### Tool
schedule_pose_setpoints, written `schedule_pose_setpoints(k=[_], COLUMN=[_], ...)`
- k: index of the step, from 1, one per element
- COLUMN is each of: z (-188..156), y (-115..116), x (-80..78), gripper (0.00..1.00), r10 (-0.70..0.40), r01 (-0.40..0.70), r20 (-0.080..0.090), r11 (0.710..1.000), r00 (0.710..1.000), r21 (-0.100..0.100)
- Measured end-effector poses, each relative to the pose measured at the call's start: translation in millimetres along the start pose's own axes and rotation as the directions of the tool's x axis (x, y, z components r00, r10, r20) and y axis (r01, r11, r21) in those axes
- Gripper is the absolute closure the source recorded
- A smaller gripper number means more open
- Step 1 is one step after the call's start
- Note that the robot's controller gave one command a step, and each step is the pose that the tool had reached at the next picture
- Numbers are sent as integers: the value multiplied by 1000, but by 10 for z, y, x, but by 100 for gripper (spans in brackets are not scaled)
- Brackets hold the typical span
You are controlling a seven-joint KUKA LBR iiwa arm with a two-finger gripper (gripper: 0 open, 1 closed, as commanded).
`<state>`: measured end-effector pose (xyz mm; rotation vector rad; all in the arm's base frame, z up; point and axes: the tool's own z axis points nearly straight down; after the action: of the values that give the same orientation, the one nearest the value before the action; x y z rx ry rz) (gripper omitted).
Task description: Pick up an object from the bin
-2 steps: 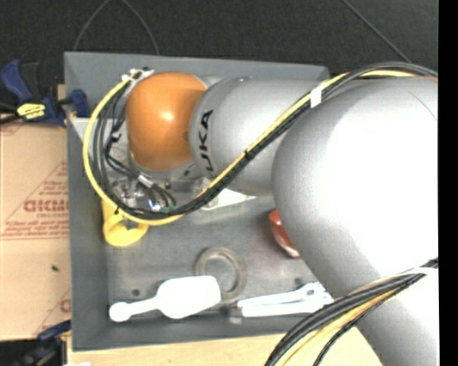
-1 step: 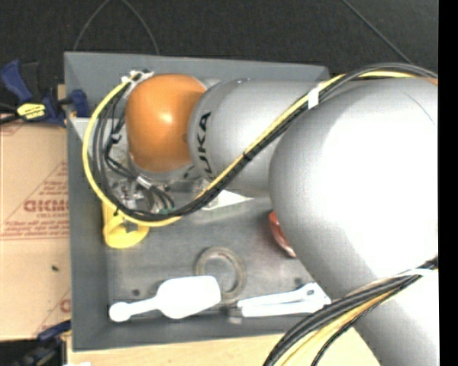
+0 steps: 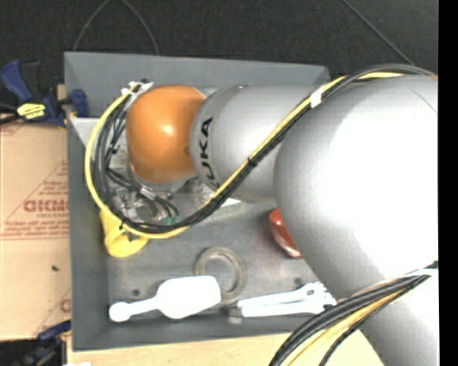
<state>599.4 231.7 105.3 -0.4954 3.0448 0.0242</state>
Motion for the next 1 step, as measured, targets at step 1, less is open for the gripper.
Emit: schedule_pose_setpoints(k=[1], z=[13], y=[6], x=[56], gripper=[100], r10=[1], r01=[-1], r20=[7], r11=[1000], r00=[1000], r21=[0])
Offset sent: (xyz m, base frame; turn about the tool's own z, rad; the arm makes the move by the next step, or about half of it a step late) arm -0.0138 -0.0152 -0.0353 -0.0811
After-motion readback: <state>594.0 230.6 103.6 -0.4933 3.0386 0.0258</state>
